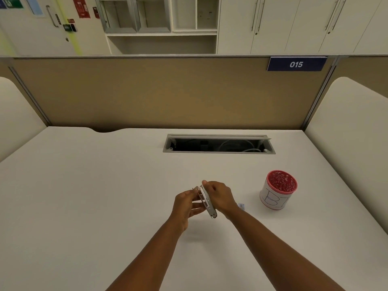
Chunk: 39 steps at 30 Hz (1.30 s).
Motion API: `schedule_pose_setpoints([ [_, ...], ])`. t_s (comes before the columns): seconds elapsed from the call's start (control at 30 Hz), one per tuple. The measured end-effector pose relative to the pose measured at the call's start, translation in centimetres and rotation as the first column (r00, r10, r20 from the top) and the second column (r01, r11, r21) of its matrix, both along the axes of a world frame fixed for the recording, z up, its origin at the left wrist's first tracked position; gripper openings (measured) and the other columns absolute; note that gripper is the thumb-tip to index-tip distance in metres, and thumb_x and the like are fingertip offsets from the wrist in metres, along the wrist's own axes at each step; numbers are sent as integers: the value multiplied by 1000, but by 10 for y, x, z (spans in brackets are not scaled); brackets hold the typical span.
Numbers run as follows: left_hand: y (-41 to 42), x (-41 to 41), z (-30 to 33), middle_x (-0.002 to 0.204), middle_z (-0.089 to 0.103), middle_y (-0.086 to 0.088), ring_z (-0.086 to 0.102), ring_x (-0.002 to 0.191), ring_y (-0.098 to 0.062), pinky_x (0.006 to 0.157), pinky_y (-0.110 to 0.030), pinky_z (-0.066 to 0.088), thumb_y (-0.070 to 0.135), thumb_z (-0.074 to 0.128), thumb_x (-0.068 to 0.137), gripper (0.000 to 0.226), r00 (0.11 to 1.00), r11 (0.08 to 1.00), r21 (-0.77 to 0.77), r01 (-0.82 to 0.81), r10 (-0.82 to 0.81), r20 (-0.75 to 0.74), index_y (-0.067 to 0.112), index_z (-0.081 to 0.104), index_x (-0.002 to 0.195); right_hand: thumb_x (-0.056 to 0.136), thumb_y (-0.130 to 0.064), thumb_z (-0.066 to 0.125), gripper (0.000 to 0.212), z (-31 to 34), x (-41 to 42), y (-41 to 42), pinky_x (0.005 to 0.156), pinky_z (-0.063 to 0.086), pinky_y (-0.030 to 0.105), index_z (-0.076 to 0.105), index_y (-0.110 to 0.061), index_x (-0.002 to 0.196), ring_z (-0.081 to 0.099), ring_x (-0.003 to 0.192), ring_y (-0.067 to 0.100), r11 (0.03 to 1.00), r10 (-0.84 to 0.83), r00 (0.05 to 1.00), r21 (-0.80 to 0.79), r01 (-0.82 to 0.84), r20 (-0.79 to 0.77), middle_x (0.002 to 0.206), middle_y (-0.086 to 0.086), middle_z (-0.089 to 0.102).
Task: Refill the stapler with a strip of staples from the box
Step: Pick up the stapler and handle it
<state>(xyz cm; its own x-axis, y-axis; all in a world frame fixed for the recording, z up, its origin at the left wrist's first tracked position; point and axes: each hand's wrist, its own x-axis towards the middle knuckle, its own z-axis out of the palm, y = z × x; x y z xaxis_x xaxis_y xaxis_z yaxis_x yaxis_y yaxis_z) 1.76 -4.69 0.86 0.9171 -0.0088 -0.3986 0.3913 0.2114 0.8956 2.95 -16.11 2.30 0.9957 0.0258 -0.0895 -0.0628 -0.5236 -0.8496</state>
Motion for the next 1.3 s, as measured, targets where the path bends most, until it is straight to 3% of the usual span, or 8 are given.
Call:
schedule_pose_setpoints([
  [0.07,-4,1,0,77,66,-7,67,61,-19,50,-22,55,30,41,96,32,1000,998,63,-29,29,5,12,63,82,97,-32,37,42,0,4,4,56,33,20,49,-15,61,46,60,14,997,15,999,-79,-12,34,64,2,54],
  [0.2,-11,6,1,72,62,-4,64,61,-19,47,-25,51,38,32,97,40,989,971,188,-147,147,15,17,58,75,97,-30,37,35,0,5,15,73,40,26,59,-3,99,53,77,17,996,-17,998,-90,22,54,97,15,67],
  [0.3,-19,7,-1,69,59,-1,60,68,-20,60,-28,49,40,30,97,45,967,939,235,-251,231,109,20,54,65,97,-31,36,35,0,0,22,70,39,26,57,-4,102,55,75,18,995,-60,991,-77,70,119,96,17,69],
  [0.43,-26,7,1,68,59,0,56,66,-13,67,-30,48,38,27,98,46,944,929,193,-314,285,164,21,53,63,96,-37,35,38,0,-3,30,64,42,24,57,-6,93,64,74,23,986,-98,971,-113,125,216,86,15,71],
  [0.63,-28,11,5,69,57,-3,56,73,-20,77,-36,47,34,24,99,49,934,925,191,-329,289,209,14,53,65,97,-32,35,31,0,-5,31,56,36,19,49,-11,79,52,62,15,982,-139,950,-83,169,280,80,17,69],
  [0.83,-29,15,8,66,55,-3,53,68,-17,60,-24,44,30,25,99,49,923,914,198,-353,305,234,16,50,60,96,-31,38,34,4,-5,31,61,38,25,55,-3,85,51,61,14,974,-158,922,-98,205,353,77,15,68],
  [1.1,-31,17,9,65,55,-2,54,65,-13,59,-18,45,27,28,99,45,924,916,219,-336,275,266,16,51,62,95,-31,41,33,8,-3,29,62,45,28,56,-3,87,61,66,22,973,-183,913,-64,220,364,79,17,69],
  [1.3,-34,15,10,67,55,2,54,66,-11,59,-16,44,28,28,99,42,932,922,221,-317,259,254,21,51,65,95,-37,38,32,11,4,26,63,38,24,50,-10,83,50,64,15,979,-119,952,-126,160,283,83,19,68],
])
